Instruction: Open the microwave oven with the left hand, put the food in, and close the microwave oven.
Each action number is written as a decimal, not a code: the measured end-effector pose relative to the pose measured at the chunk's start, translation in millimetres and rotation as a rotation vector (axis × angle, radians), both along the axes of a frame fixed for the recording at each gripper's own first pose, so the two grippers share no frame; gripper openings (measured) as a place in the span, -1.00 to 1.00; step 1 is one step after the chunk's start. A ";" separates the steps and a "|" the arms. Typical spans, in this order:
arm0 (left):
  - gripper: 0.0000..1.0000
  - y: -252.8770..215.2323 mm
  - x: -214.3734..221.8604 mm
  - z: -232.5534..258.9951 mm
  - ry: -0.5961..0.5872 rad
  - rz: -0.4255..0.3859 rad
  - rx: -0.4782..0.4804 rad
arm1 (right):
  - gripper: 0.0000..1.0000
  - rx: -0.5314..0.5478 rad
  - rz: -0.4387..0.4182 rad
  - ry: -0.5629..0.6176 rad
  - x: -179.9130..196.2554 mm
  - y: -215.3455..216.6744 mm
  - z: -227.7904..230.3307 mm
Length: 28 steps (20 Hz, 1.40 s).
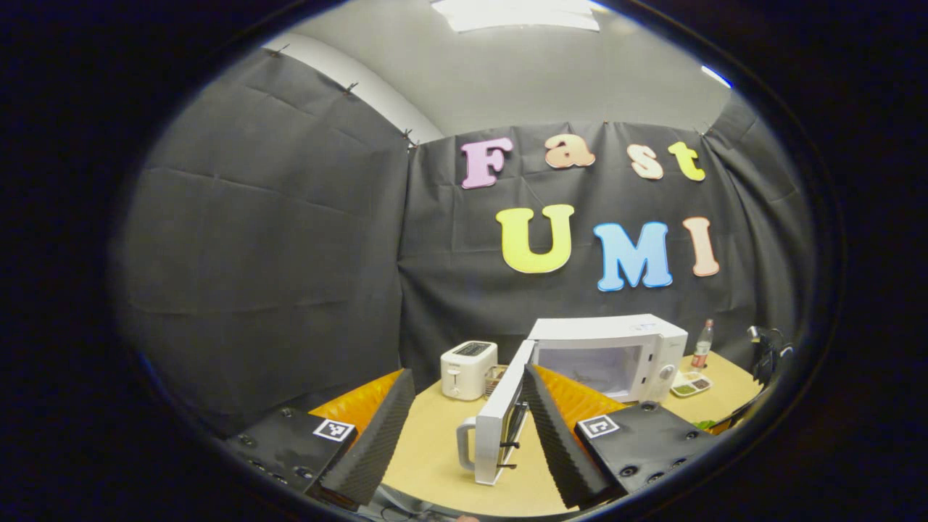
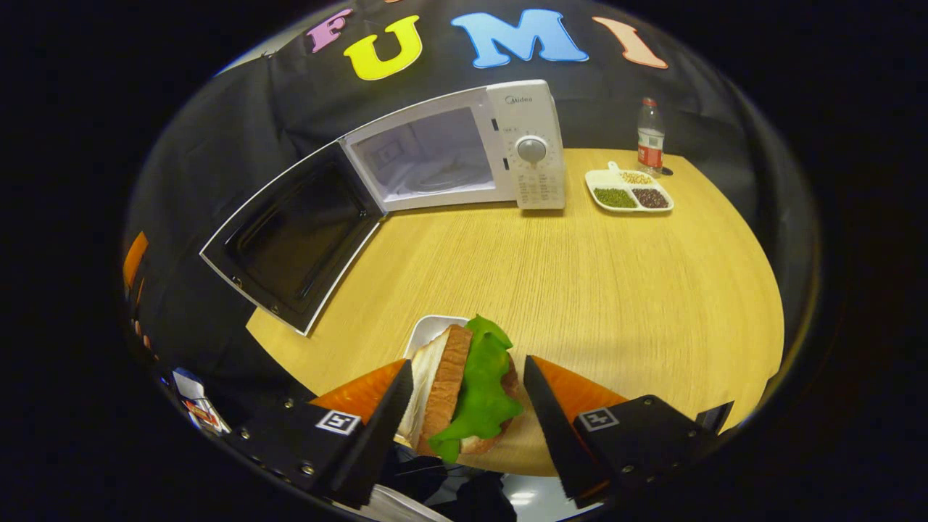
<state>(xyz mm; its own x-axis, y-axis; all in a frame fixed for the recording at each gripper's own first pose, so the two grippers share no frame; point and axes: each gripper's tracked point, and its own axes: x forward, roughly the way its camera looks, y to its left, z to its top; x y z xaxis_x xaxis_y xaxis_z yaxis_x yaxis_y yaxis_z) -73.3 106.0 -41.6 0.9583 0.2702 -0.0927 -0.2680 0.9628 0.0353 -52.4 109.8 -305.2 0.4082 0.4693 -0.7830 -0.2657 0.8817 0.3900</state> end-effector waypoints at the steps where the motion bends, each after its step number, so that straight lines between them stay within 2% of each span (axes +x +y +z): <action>1: 0.96 -1.4 -1.8 2.6 -0.004 0.007 0.000 | 0.45 0.020 -0.002 0.017 -1.7 -0.2 2.1; 2: 0.92 -1.8 -3.6 4.7 -0.007 0.012 0.000 | 0.41 0.034 0.004 0.039 -3.5 1.5 1.0; 6: 0.96 -2.3 0.9 8.2 -0.023 0.017 -0.013 | 0.41 0.100 -0.019 0.130 -9.8 8.4 -7.7; 8: 0.92 0.8 8.1 9.6 -0.024 0.009 -0.013 | -0.17 0.157 -0.071 0.167 -8.0 10.0 -0.4; 9: 0.92 5.1 12.8 11.7 -0.029 0.006 -0.012 | -0.36 0.165 -0.089 0.183 -9.8 10.7 3.5; 11: 0.96 10.1 25.4 16.4 -0.042 -0.011 -0.019 | -0.36 0.161 -0.080 0.185 -10.1 12.7 8.6; 12: 0.89 11.1 34.0 17.9 -0.049 -0.023 -0.024 | -0.36 0.154 -0.081 0.171 -7.1 13.9 13.1; 14: 0.96 16.4 53.2 26.3 -0.072 -0.051 -0.027 | -0.36 0.147 -0.101 0.128 2.1 17.4 27.2; 18: 0.94 24.5 91.6 31.1 -0.104 -0.115 -0.051 | -0.36 0.148 -0.138 0.025 31.2 33.8 59.2; 24: 0.92 40.4 135.1 33.8 -0.127 -0.205 -0.051 | -0.37 0.145 -0.202 -0.106 85.4 83.4 81.7; 28: 0.96 63.8 156.5 23.1 -0.115 -0.219 -0.060 | -0.36 0.162 -0.259 -0.178 120.8 123.3 83.4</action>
